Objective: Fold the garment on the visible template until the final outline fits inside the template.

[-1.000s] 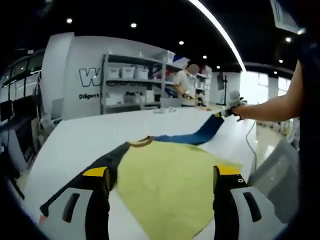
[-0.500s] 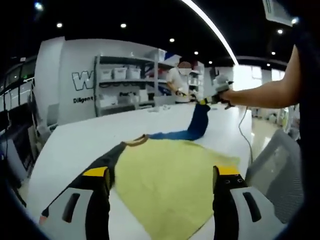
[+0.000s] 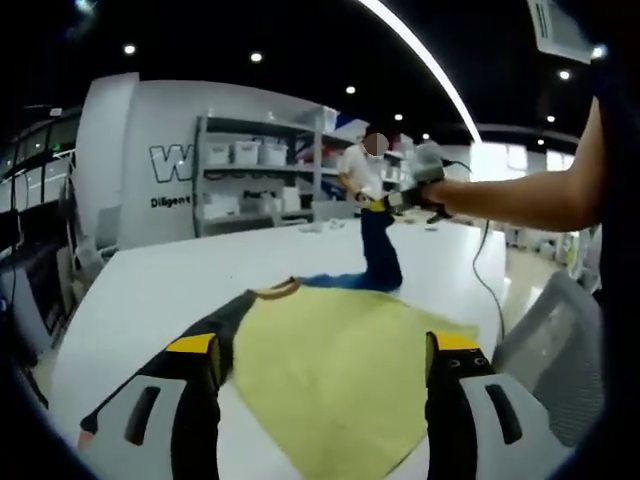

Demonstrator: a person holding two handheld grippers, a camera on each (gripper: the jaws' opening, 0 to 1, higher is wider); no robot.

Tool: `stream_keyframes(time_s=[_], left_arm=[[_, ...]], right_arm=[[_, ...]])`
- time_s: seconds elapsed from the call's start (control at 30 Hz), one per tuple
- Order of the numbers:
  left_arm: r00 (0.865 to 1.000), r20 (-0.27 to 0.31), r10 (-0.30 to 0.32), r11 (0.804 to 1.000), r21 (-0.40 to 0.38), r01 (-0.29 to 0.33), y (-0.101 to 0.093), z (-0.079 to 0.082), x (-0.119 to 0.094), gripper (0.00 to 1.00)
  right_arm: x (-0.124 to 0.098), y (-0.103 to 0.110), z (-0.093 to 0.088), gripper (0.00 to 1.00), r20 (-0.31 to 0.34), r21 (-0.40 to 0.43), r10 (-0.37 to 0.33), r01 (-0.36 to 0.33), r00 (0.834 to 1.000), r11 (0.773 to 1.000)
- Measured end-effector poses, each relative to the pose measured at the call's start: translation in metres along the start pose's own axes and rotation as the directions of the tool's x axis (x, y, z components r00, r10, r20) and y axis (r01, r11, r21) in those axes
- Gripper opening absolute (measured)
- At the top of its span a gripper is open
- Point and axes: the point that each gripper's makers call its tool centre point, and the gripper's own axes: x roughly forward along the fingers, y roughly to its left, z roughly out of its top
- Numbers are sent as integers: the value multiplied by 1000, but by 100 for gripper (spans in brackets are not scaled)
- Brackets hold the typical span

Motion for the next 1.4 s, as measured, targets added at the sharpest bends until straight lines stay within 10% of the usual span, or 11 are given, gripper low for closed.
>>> stream_keyframes(time_s=[0.43, 1.4], left_arm=[[1000, -1, 6, 1000, 0, -6, 1, 0, 0, 79], [1000, 6, 6, 1000, -26, -5, 2, -1, -1, 78]], right_arm=[[11, 100, -2, 0, -14, -69, 178, -178, 984, 982], [40, 234, -75, 1, -163, -137, 384, -406, 909, 903]])
